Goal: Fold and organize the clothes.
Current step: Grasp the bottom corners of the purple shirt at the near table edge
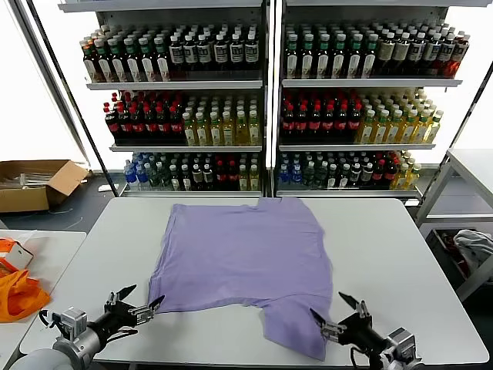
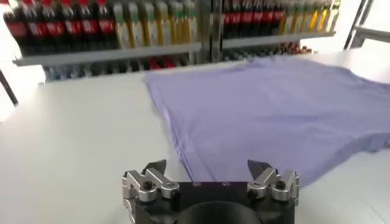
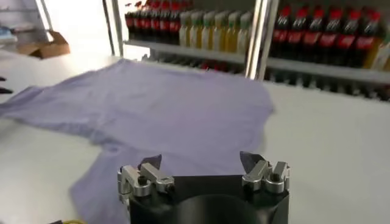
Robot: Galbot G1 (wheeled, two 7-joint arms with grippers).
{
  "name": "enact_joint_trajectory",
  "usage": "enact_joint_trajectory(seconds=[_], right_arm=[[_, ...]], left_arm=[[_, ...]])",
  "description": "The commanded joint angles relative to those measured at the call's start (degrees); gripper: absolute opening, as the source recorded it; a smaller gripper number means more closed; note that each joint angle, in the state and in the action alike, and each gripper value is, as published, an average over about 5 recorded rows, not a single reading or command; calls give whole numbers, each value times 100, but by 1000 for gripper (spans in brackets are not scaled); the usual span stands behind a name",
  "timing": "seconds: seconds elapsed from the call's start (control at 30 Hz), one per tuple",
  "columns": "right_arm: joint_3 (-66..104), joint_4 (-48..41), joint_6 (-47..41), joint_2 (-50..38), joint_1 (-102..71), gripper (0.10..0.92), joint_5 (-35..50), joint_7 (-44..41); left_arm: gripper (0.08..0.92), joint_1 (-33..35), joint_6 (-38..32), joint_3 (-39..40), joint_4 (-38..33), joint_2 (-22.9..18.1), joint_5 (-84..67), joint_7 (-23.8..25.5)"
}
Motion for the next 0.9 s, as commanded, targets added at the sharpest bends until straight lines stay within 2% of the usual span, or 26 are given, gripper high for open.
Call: enact_joint_trajectory(seconds=[0.03, 0.2, 0.4, 0.5, 0.9], right_arm=[[-296, 121, -310, -178, -154, 823, 123, 184], [-386, 58, -332, -139, -160, 811, 156, 264], [-525, 31, -348, -61, -169, 664, 209, 386], [-527, 46, -330, -37, -178, 577, 211, 417], [-358, 83, 18, -14, -123, 230, 238, 433]], left_arm=[[823, -56, 459, 225, 148, 129, -224, -346], [822, -84, 438, 230, 163, 88, -232, -363], [807, -77, 358, 275, 153, 51, -230, -358], [742, -67, 324, 293, 142, 36, -232, -337], [396, -51, 268, 334, 76, -23, -272, -326]])
